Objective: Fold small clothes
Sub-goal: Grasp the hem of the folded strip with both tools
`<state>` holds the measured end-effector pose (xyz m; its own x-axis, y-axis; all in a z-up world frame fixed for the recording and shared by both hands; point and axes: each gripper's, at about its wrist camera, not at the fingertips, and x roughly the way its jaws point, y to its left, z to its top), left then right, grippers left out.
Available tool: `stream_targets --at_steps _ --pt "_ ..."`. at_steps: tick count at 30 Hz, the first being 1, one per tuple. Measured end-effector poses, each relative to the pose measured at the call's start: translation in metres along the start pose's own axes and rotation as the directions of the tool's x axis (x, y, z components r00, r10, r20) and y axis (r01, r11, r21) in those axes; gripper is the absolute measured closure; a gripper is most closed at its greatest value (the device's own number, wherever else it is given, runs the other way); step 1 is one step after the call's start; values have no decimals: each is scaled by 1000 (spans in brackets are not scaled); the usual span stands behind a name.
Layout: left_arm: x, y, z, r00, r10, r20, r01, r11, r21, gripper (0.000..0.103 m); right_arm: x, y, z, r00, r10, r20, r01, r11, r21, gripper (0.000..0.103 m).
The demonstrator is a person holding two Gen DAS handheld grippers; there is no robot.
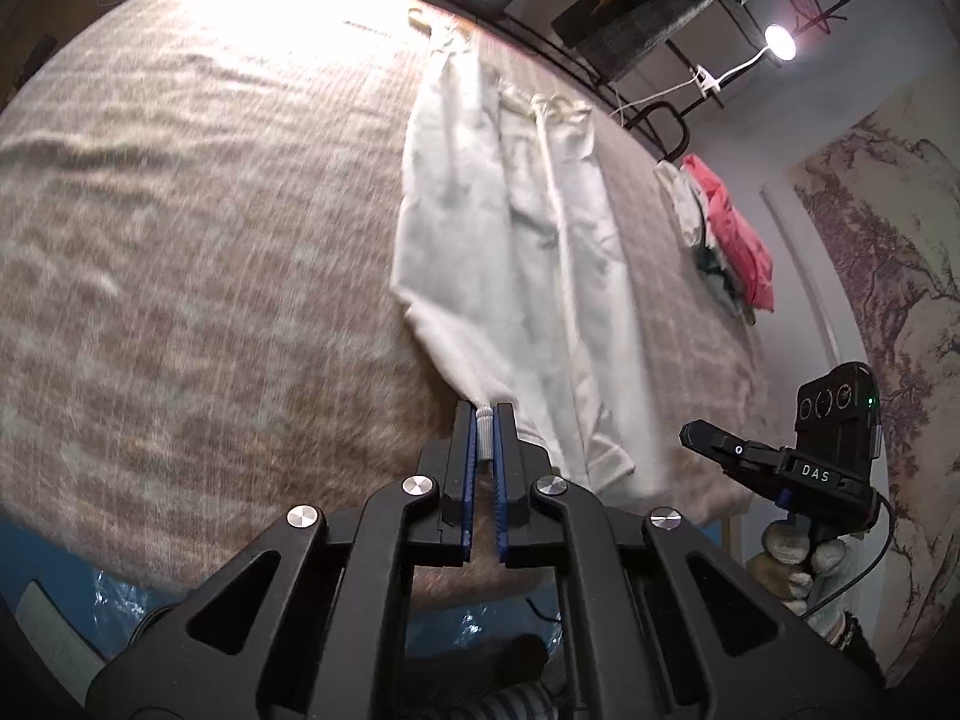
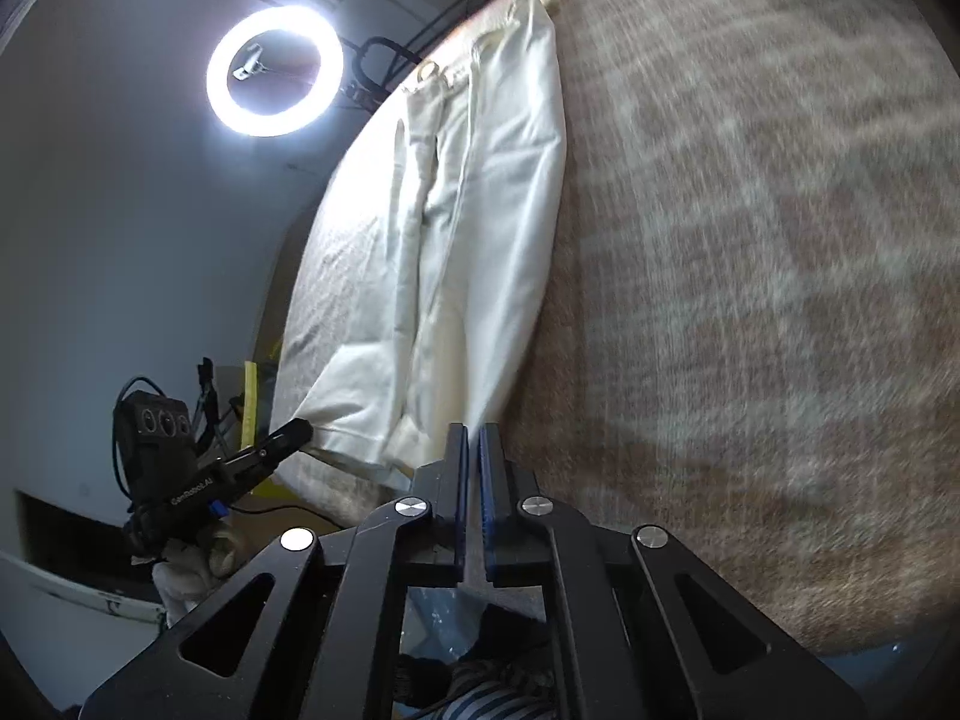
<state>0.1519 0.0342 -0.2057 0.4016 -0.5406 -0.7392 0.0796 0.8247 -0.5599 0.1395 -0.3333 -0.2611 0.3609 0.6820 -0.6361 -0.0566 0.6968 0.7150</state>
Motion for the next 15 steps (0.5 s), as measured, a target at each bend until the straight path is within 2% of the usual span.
stream_targets --at_steps 3,6,8,9,11,15 --pt "1 -6 9 1000 2 11 -2 1000 12 100 -5 3 13 1000 2 30 -2 1000 -5 101" --pt "4 -8 9 1000 11 1 -11 1000 29 100 -8 9 15 997 -60 51 63 996 -56 101" --pt "8 -6 4 1000 14 -14 -14 999 30 100 -6 11 12 996 -87 25 89 992 -85 99" --pt "9 -4 0 1000 15 -23 -14 1000 22 100 -4 9 10 996 -87 3 87 993 -82 95" --pt "12 4 -8 999 15 -47 -14 1000 4 100 5 4 4 996 -85 -28 83 994 -76 70" --pt "13 14 -22 996 56 -75 -54 998 23 100 23 -6 -5 993 -57 -100 53 998 -40 70"
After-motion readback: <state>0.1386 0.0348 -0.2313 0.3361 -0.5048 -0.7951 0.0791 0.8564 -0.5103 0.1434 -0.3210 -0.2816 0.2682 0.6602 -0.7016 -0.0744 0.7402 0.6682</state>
